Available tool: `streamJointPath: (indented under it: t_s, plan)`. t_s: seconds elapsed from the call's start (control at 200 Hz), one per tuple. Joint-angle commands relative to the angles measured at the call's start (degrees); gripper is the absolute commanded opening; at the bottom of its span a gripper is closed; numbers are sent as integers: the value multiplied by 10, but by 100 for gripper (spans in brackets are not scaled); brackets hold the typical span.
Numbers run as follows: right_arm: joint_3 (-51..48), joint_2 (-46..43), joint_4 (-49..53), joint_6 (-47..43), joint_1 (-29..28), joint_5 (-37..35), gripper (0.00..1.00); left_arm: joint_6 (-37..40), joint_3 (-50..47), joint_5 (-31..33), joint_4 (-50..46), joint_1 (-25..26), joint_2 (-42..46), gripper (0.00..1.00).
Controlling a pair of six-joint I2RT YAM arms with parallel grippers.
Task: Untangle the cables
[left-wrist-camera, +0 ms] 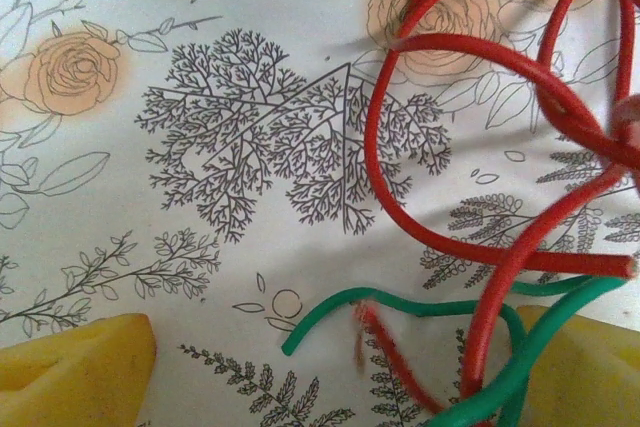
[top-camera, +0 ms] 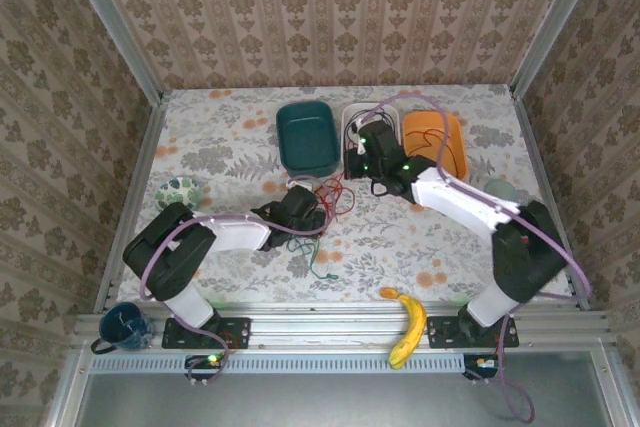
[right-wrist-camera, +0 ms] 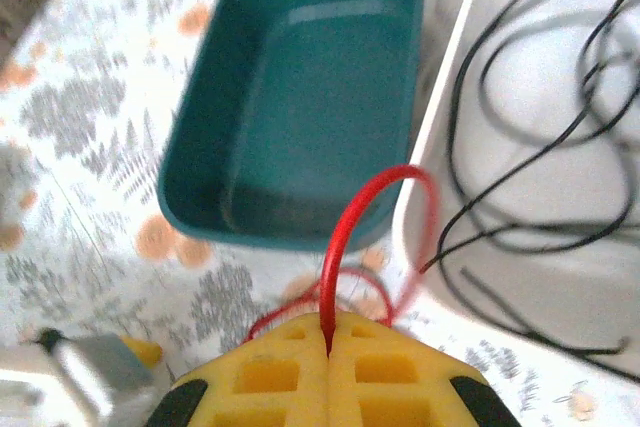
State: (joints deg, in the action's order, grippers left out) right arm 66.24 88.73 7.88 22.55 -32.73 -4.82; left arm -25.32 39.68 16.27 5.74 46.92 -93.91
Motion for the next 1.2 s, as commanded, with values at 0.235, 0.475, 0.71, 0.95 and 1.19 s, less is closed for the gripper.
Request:
streamJointPath:
  t_s: [0.235,0.475,0.71,0.95,1.19]
  plan:
    - [9,-144,-3,-42,59,-221,0,-7,8,9,-14,2,-15,92]
    - [-20,-220,-11,22,173,-221,0,-10,4,16,-15,2,-15,92]
    - [-30,-213,-7,46,272,-136,0,-8,5,17,-15,3,-15,92]
    - [-29,-182,-24,31,300,-76,0,-9,1,18,-13,3,-12,93]
    - [-22,-140,-17,33,300,-44,0,-12,-2,21,-12,2,-10,93]
